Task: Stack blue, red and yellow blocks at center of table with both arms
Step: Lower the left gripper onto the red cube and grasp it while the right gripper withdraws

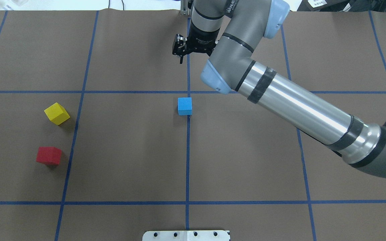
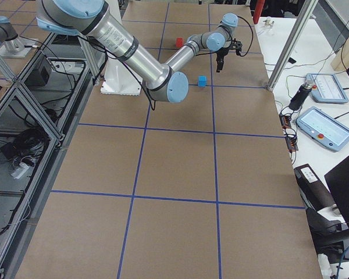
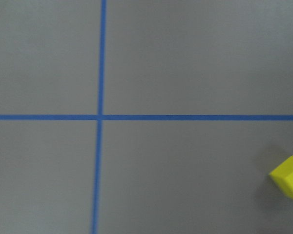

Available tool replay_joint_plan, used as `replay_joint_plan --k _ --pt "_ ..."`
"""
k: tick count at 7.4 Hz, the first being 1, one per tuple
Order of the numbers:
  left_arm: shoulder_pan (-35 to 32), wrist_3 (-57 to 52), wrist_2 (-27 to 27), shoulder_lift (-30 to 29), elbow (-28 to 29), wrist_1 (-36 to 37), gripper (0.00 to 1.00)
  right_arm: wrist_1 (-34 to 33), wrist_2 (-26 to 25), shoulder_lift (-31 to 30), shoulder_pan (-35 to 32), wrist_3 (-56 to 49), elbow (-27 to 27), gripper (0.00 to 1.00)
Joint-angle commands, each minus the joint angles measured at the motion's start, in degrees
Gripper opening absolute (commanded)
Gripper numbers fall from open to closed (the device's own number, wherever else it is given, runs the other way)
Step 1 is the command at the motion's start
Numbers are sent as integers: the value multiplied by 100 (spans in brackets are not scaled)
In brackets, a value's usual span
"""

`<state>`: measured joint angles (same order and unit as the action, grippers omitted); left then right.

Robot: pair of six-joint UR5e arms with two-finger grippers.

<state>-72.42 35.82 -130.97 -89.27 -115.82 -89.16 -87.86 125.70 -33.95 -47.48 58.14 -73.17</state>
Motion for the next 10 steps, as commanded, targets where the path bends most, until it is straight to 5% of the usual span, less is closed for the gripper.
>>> replay_joint_plan --k 1,4,10 --pt "1225 1757 508 914 -362 -2022 100 -74 -10 -1065 -567 -694 -879 99" --pt "3475 3413 2405 886 -275 -2545 99 -30 -116 -1851 -710 -1119 -1252 99" --pt "3630 3362 2392 331 262 -2545 99 -12 -64 -1870 -763 -1279 -1208 99"
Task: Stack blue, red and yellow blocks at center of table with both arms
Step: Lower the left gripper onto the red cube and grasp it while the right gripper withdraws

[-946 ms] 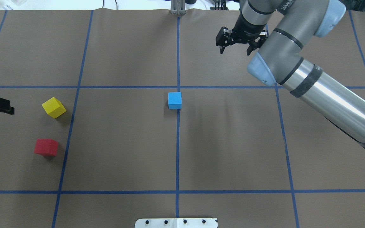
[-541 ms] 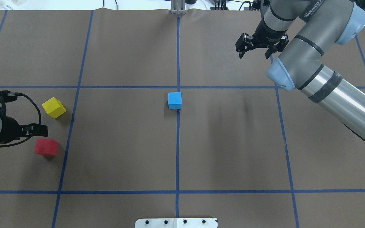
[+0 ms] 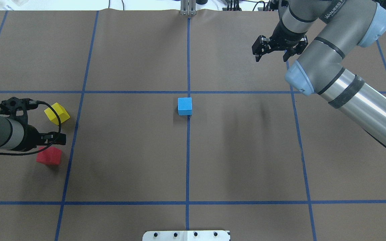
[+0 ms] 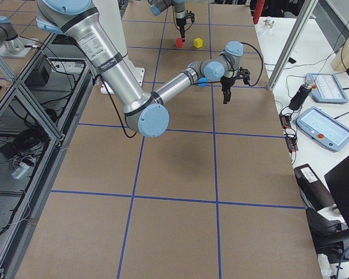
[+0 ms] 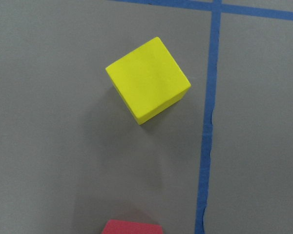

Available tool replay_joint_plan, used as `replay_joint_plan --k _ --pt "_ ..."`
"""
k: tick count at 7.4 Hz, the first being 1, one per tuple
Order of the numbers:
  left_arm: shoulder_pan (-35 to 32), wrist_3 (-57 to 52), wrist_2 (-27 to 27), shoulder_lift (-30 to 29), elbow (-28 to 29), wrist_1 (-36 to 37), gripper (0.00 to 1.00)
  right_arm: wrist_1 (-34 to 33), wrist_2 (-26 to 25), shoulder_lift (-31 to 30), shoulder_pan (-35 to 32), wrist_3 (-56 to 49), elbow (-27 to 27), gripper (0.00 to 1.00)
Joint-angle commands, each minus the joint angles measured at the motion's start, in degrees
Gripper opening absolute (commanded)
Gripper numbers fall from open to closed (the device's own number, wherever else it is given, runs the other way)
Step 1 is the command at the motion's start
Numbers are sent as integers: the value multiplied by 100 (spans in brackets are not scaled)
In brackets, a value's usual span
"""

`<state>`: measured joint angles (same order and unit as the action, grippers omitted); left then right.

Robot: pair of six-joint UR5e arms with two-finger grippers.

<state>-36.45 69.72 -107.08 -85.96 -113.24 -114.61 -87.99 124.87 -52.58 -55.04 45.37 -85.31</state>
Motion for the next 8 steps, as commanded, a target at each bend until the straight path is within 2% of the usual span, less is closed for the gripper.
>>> replay_joint_plan --k 1,4,8 --pt "24 -38 2 35 -40 0 98 10 28 -24 -6 -2 -3 99" --pt "6 -650 73 290 -32 0 98 19 19 -33 11 25 5 99" --pt "260 -600 73 212 -6 0 99 45 19 -112 11 -2 5 99"
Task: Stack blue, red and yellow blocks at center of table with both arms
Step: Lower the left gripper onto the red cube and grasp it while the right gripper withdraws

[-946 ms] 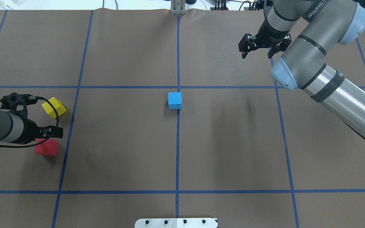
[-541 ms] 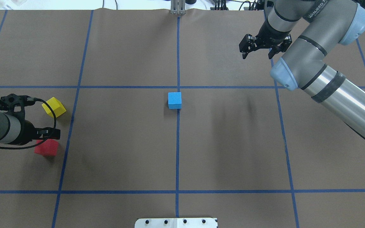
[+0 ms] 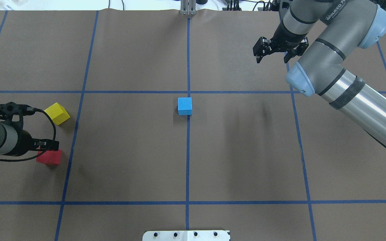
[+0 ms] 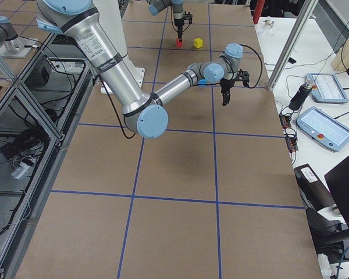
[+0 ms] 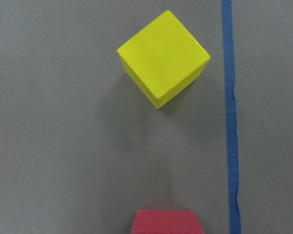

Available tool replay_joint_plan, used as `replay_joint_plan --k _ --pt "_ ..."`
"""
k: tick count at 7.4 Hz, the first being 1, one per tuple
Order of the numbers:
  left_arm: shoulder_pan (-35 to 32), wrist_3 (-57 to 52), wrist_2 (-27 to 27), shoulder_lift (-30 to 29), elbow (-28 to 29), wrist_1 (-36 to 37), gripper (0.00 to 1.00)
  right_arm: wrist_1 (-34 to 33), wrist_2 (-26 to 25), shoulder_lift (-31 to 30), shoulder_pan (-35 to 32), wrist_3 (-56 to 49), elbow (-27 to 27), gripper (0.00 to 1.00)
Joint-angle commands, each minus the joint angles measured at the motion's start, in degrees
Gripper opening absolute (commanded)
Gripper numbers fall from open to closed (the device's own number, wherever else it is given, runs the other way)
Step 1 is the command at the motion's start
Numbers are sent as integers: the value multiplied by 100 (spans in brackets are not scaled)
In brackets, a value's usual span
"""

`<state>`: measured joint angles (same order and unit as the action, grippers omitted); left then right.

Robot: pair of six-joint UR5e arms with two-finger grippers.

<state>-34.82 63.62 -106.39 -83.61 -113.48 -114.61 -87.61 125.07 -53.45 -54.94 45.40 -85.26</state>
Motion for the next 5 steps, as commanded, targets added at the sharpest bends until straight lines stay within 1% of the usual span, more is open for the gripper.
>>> replay_joint_plan --k 1,4,5 --pt "107 2 4 -24 45 0 99 7 0 -34 1 4 0 99" --pt "116 -34 -5 -24 141 0 99 7 0 -52 1 -5 9 99" --pt "125 -42 -13 -32 212 -9 95 7 0 -60 1 -5 9 99"
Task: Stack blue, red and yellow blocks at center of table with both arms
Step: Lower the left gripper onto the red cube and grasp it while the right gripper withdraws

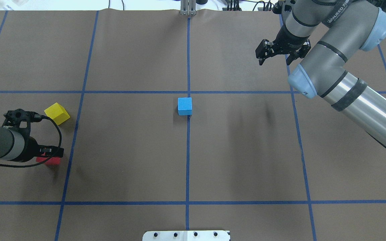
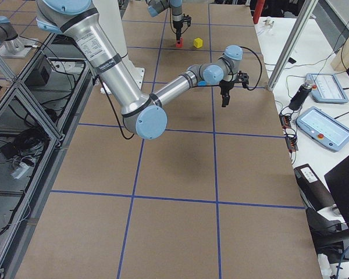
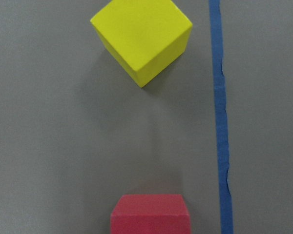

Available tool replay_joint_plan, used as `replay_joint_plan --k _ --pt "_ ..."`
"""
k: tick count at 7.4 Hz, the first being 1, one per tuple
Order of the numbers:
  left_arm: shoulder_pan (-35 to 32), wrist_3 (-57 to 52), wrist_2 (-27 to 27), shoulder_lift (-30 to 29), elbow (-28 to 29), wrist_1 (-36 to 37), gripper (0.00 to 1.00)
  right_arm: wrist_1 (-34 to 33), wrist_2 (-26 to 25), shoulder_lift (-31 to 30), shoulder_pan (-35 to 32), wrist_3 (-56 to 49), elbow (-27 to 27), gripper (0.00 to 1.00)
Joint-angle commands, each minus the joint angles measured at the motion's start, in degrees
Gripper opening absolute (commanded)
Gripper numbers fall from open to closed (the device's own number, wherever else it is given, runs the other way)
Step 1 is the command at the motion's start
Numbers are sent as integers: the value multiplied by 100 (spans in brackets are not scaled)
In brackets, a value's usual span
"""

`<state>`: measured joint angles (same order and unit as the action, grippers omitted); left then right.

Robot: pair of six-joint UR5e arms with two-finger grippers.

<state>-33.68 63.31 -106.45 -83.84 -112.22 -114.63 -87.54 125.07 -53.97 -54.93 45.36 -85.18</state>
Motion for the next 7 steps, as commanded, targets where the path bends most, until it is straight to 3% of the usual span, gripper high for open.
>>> replay_joint_plan --k 1,2,3,4,5,6,7 --pt "11 -12 -16 -9 103 -7 91 0 0 -35 0 -1 1 99" --pt "11 5 -25 -27 103 -7 82 0 0 -52 0 -1 -7 99" --pt "11 49 -33 -62 95 -7 62 0 0 -53 0 -1 1 99" --pt "11 50 -33 -62 86 -7 38 0 9 -61 0 -1 1 99" --pt "-7 67 -42 -71 8 -7 1 0 9 -70 -9 -1 1 99" --pt "-24 32 -138 -62 -202 36 0 0 18 -105 -35 -1 -16 99" --pt "-77 32 -661 -36 -526 98 0 0 18 -114 -44 -10 -16 99"
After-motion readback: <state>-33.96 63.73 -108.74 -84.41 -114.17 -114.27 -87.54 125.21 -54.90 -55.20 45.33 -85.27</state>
